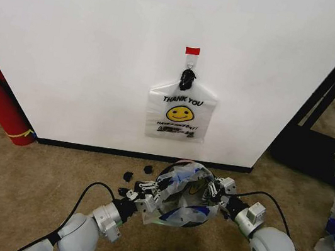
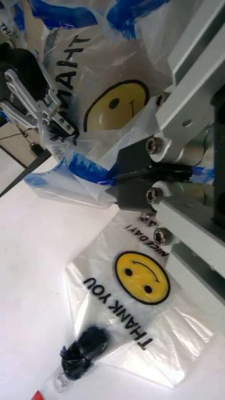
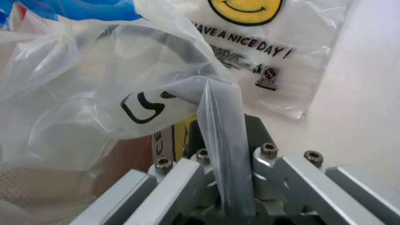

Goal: Pick up the garbage bag from the wall and place it over the trash bin.

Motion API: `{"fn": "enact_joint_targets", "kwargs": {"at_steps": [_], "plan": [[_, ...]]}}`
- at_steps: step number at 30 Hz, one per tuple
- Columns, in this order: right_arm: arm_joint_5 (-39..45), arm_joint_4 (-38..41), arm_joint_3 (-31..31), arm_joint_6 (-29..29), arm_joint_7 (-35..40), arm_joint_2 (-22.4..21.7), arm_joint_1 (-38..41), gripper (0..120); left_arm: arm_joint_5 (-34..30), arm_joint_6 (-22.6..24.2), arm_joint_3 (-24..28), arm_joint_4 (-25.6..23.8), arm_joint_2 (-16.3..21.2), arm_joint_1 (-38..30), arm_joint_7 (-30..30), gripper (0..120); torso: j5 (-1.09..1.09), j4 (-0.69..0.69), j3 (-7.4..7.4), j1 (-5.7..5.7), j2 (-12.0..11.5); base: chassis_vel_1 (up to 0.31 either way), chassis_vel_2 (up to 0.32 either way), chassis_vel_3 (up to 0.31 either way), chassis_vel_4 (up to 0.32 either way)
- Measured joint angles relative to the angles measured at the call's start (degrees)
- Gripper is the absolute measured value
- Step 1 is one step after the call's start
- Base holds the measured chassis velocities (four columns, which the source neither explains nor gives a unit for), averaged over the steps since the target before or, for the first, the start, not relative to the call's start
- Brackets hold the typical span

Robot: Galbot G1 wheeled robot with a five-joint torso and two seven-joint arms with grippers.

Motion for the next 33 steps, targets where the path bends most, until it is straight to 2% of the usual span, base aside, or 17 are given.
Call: {"fn": "enact_joint_targets", "kwargs": {"at_steps": [8, 9, 10, 11, 13, 24, 28, 33], "plan": [[0.01, 0.00, 0.01, 0.01, 0.00, 0.00, 0.00, 1, 0.04, -0.02, 0.00, 0.00, 0.00, 0.00, 0.00, 0, 0.00, 0.00, 0.00, 0.00, 0.00, 0.000, 0.000, 0.000, 0.000], [2.69, -1.30, 1.54, 1.48, -6.97, -0.30, 0.00, 1, -2.85, 1.79, -0.71, -0.06, 0.56, -0.50, 0.18, 0, -0.01, 0.03, 0.00, 0.00, 0.00, 0.000, 0.000, 0.000, 0.000], [5.53, -3.39, 4.32, 2.93, -18.35, -0.81, 0.00, 1, -5.53, 3.76, -1.89, -0.17, 1.35, -1.28, 0.24, 0, 0.02, -0.02, 0.00, 0.00, 0.01, 0.000, 0.000, 0.000, 0.000], [5.85, -3.63, 4.58, 3.07, -20.22, -0.84, 0.00, 1, -5.91, 3.97, -1.86, -0.26, 1.39, -1.29, 0.39, 0, 0.04, -0.02, 0.00, 0.00, 0.01, 0.000, 0.000, 0.000, 0.000], [6.11, -3.88, 5.01, 3.20, -21.91, -0.89, 0.01, 1, -6.12, 4.10, -1.90, -0.28, 1.45, -1.29, 0.46, 0, -0.03, 0.00, 0.00, 0.00, 0.01, 0.000, 0.000, 0.000, 0.000], [5.34, -4.85, 5.60, 4.14, -24.56, -0.66, 0.13, 1, -7.24, 4.17, -1.94, -0.28, 1.34, -1.07, 0.72, 0, -0.01, 0.00, 0.00, 0.00, 0.01, 0.000, 0.000, 0.000, 0.000], [4.37, -6.07, 6.26, 5.97, -26.67, -0.36, 0.48, 1, -10.25, 5.56, -1.94, 0.02, 1.28, -0.76, 0.84, 0, 0.01, 0.00, 0.00, 0.00, 0.01, 0.000, 0.000, 0.000, 0.000], [0.20, -8.35, 8.58, 8.85, -33.02, -0.43, 1.55, 1, -17.12, 9.94, -1.52, 1.54, 1.52, -1.02, 0.21, 0, 0.00, 0.00, 0.00, 0.00, 0.01, 0.000, 0.000, 0.000, 0.000]]}}
